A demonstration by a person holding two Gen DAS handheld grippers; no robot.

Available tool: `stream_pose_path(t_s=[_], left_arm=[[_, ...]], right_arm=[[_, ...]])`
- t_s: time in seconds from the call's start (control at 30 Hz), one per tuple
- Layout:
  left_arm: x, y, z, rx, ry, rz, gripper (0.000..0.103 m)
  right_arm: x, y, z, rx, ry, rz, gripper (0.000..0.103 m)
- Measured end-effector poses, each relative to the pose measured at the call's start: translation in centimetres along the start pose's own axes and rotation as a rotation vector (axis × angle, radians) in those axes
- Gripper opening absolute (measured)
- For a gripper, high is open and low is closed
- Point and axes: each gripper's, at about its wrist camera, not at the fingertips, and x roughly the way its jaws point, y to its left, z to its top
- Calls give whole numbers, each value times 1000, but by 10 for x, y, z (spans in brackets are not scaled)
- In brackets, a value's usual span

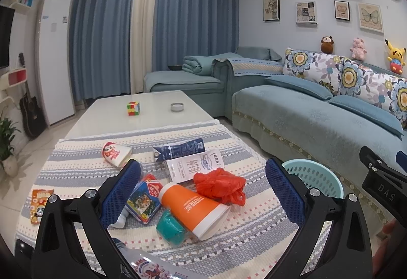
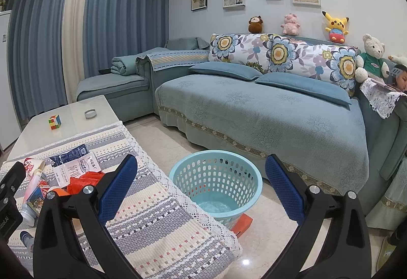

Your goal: Collect trash

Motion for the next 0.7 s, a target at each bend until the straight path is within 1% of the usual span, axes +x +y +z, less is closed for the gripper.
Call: stream_pose_path(t_s=[0.1,0.2,0.23,0.27,0.3,0.33,0.37,0.43,0.5,0.57,0.6,0.63,0.67,0.7], left_arm=[[1,1,1,-18,28,4,95],[-6,7,5,-34,37,10,95],[-10,13,6,-52,43,1,95],[-14,23,6,-71,53,-4,95],[-18,31,5,-79,59,4,95],[-21,39,3,-84,67,20,95],[-25,53,-1,-97,86,50,95],[-27,74,-10,-128,126,63,95],[-25,99,-24,-187,198,68,95],[-23,118,-37,-229,248,82,94],[-22,125,-43,-247,270,93,94],[-19,129,-47,-262,289,92,94],[-15,134,-53,-292,328,83,92],[-11,136,-57,-314,351,73,92]], right_arm=[[0,-3,0,13,6,18,95],[0,0,0,2,17,31,95],[-1,2,0,-7,16,43,95],[-3,4,0,-14,15,56,92],[-5,5,2,-19,15,74,87],[-6,8,3,-29,19,95,84],[-7,14,4,-44,25,120,79],[-8,25,5,-80,35,167,69],[-8,38,5,-123,54,219,50],[-8,54,3,-166,78,287,44],[-7,59,3,-177,90,315,42],[-6,66,3,-193,102,345,41],[-7,73,2,-212,108,368,41],[-8,77,3,-223,109,379,41]])
